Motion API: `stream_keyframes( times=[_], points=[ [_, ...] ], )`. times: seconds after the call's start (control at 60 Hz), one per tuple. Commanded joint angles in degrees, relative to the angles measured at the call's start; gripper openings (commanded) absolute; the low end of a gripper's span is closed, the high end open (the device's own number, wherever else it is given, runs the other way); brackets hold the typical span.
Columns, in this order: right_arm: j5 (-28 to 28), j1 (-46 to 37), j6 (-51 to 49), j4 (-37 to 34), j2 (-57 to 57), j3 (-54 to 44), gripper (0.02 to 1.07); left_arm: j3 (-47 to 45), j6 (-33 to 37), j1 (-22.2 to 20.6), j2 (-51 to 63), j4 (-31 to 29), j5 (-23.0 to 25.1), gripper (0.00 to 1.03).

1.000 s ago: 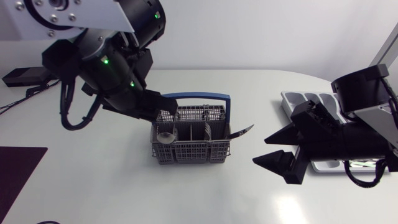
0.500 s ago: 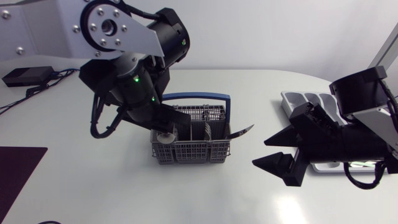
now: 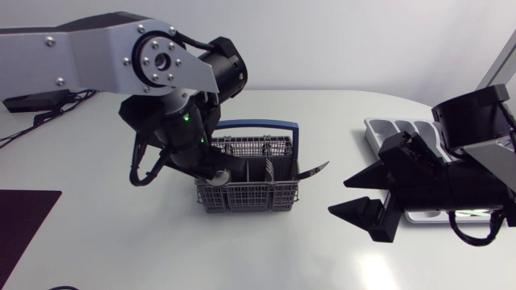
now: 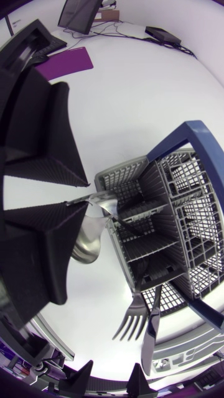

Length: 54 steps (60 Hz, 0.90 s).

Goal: Sort the cutlery from the basket into the organizer compartments.

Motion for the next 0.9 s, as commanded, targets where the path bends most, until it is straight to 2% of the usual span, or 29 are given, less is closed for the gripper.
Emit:
stream_keyframes(
  times=[0.0,0.333,0.417,0.483,0.567,0.7,0.883],
  points=[
    [0.5,0.4,0.9,-1.1,-0.7,-1.7,0.94,-0.9,-1.9,0.8,0.7,0.9,0.0,0.16],
    [0.5,0.4,0.8,-1.2,-1.0,-1.7,0.94,-3.0,-1.4,1.2,0.4,5.9,-0.1,0.17],
    [0.5,0.4,0.8,-1.2,-1.0,-1.8,0.94,-4.0,-1.3,1.0,0.4,6.4,-0.1,0.11],
    [0.5,0.4,0.8,-1.2,-1.0,-1.8,0.94,-4.4,-1.3,0.7,-0.1,6.6,-0.1,0.11],
    [0.5,0.4,0.8,-1.1,-1.0,-1.8,0.94,-4.3,-1.2,0.8,-0.2,6.6,-0.1,0.04],
    [0.5,0.4,0.8,-1.1,-1.2,-1.8,0.94,-3.3,-0.8,1.0,-0.6,5.9,-0.2,0.04],
    [0.5,0.4,0.8,-1.1,-1.4,-1.9,0.94,-1.9,1.3,-0.6,-1.8,5.9,-1.7,0.04]
  ],
)
